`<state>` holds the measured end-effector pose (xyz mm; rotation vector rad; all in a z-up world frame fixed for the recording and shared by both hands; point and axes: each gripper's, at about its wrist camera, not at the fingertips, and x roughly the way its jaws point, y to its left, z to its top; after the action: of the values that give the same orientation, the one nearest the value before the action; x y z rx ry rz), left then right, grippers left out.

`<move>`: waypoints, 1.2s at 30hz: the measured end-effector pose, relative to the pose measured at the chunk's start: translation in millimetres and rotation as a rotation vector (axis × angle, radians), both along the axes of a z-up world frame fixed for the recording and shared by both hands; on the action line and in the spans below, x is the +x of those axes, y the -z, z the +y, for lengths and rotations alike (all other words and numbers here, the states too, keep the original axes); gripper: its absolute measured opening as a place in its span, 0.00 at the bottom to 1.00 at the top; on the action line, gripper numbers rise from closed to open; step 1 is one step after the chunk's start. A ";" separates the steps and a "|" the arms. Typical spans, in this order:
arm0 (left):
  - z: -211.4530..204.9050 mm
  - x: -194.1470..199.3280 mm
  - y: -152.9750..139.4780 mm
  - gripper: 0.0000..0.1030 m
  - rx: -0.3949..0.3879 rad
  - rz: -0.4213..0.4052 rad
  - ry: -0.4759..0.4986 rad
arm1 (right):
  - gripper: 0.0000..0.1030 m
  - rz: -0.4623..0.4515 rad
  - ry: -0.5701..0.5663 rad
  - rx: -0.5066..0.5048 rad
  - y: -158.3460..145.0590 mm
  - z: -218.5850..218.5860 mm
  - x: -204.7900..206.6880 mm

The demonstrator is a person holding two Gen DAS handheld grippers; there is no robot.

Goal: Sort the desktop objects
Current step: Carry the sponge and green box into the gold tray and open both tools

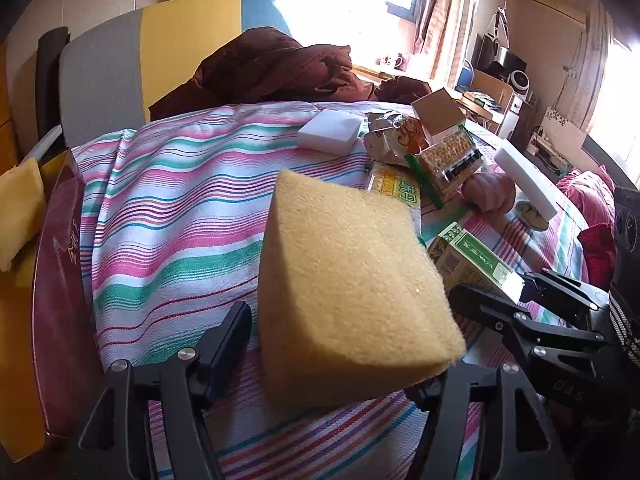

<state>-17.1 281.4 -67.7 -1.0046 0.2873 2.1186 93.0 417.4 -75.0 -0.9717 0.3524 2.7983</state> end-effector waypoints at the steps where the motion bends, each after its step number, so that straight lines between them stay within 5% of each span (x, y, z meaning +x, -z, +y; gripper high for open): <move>1: -0.9 -0.1 -1.1 0.66 0.004 0.000 -0.006 | 0.32 0.001 0.004 0.005 0.2 0.1 0.3; 4: -4.3 3.5 -5.7 0.55 0.011 0.026 -0.009 | 0.31 -0.001 0.008 0.024 0.0 -2.4 0.0; 17: -48.3 24.8 -47.1 0.53 0.082 0.086 -0.025 | 0.31 0.022 -0.052 0.045 -23.6 -34.7 -7.1; 30: -154.0 -10.9 -83.9 0.53 0.137 0.120 -0.258 | 0.31 0.108 -0.307 0.022 -81.1 -124.1 -72.0; 36: -202.7 -54.9 -84.8 0.53 0.117 0.088 -0.391 | 0.31 0.064 -0.387 0.026 -90.5 -164.1 -128.6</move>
<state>-72.0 78.6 17.1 -0.9593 0.0065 2.5031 -35.5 253.4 15.5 -1.0434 0.1462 3.1748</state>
